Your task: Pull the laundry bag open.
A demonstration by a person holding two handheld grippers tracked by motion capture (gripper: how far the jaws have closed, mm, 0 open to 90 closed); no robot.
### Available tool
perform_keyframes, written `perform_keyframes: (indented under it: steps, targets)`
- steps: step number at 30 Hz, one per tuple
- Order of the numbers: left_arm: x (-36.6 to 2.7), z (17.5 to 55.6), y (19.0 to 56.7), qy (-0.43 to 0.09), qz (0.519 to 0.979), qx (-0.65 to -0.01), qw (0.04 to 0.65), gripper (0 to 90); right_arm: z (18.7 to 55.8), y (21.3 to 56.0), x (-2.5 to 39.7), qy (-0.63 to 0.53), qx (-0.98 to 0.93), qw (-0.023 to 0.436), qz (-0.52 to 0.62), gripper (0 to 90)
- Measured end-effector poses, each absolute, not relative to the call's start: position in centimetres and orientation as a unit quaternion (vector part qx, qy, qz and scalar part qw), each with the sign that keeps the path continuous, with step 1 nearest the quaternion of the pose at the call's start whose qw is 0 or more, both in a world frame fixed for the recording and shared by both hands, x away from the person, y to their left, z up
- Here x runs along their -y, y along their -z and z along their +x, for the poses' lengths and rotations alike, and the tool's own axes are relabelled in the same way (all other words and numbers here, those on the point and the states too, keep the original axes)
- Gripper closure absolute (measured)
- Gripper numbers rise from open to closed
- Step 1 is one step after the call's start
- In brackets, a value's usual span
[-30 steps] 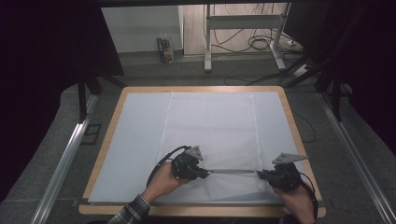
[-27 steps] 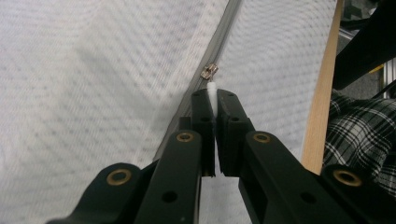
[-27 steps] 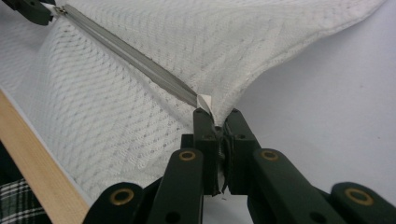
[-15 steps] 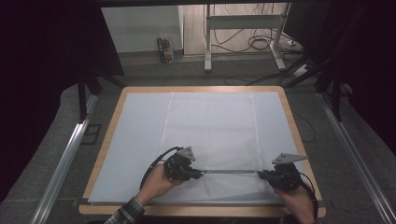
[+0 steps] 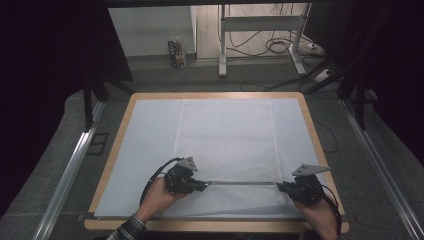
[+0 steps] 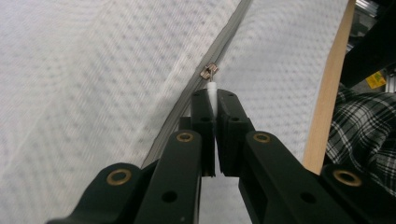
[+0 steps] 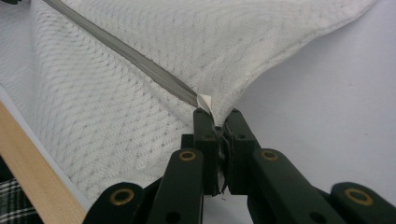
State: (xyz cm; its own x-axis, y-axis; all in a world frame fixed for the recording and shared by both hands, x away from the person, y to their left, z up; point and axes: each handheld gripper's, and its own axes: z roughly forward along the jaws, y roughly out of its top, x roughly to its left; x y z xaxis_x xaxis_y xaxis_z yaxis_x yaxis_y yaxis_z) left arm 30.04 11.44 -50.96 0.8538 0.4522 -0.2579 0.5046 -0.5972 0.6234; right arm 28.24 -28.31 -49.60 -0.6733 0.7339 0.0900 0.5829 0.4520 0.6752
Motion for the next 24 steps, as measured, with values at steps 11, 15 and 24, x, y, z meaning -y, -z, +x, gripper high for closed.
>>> perform_keyframes:
  steps: [11, 15, 24]
  targets:
    - [-13.2, 29.6, 51.3, 0.032, 0.889, -0.285, 0.358, 87.8, 28.2, 49.6, 28.3, -0.347, -0.846, 0.111, 0.391, 84.9]
    - [-13.8, 29.4, 51.3, 0.031, 0.887, -0.289, 0.358, 87.8, 28.2, 49.6, 28.4, -0.347, -0.846, 0.110, 0.390, 84.9]
    - [-14.7, 29.1, 51.3, 0.032, 0.883, -0.296, 0.364, 87.7, 28.2, 49.6, 28.4, -0.347, -0.846, 0.110, 0.390, 84.9]
